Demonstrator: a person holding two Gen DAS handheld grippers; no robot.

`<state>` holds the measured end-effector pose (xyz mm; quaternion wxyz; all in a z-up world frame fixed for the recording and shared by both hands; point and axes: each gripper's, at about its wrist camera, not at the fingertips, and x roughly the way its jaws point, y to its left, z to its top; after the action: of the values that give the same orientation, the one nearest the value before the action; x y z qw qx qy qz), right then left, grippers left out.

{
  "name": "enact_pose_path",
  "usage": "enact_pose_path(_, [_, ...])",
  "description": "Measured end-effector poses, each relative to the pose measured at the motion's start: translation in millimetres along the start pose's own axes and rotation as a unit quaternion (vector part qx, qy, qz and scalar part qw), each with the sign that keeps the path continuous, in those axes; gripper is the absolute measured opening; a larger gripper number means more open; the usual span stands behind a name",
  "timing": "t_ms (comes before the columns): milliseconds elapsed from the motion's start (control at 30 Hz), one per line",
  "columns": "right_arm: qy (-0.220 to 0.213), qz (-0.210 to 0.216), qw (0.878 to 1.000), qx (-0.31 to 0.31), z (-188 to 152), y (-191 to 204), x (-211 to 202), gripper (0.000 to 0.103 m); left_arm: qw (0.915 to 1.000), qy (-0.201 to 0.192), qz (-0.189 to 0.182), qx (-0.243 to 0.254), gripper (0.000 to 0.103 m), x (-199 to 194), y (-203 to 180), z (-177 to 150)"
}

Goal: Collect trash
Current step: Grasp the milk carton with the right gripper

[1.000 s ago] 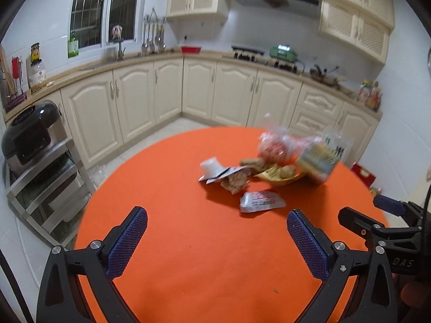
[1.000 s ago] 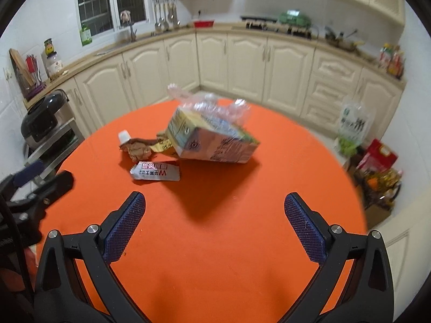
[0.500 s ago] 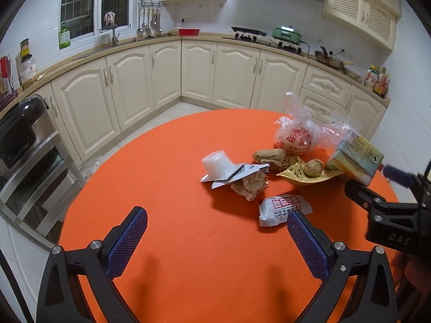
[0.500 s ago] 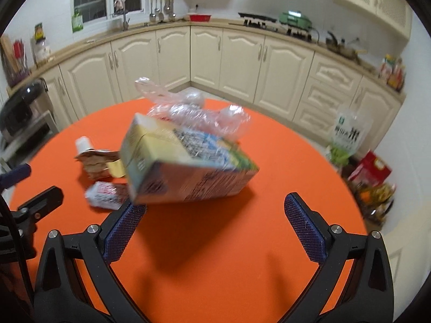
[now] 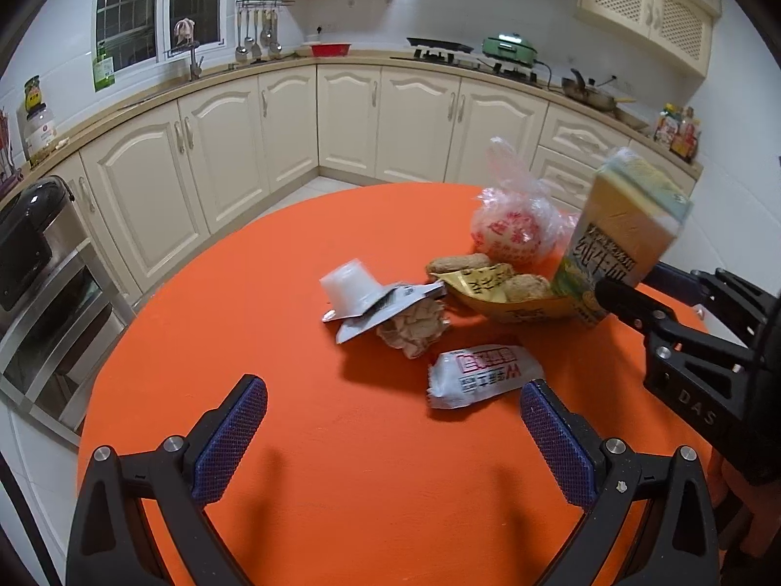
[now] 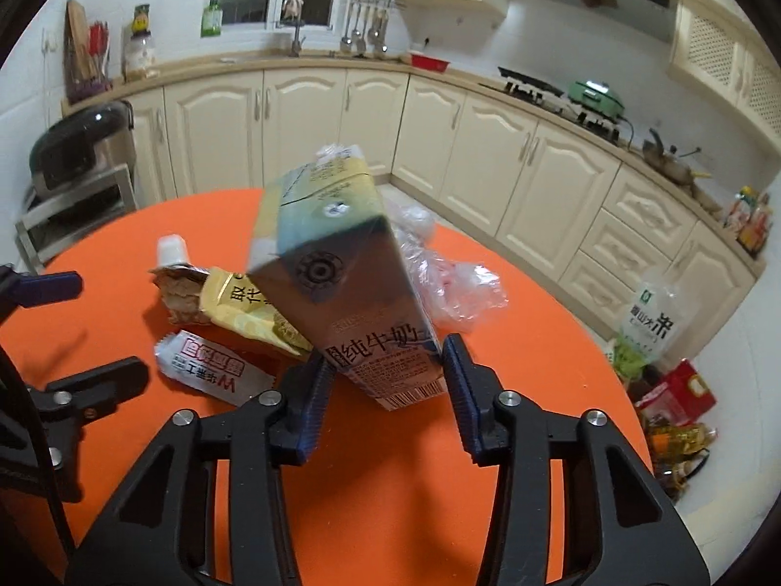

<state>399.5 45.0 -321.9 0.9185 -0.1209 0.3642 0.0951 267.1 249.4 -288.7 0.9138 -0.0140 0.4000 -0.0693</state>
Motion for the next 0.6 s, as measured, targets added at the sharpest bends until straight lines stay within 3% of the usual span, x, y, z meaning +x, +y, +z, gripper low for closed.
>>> enact_pose_path(267, [-0.013,0.04,0.998,0.055,-12.5,-26.0,-29.8,0.037,0.9997,0.014,-0.016,0.011,0.102,11.8,-15.3,-7.3])
enact_pose_path(467, [-0.011,0.058,0.994,0.089,-27.0,-52.8,-38.3,0.036,0.9992,0.031,-0.005,0.026,0.102,39.5,-29.7,6.5])
enact_pose_path(600, [-0.003,0.073,0.992,0.104,-33.8,-64.0,-36.1,0.036,0.9979,0.055,0.013,0.031,0.092,62.3,-41.8,14.7])
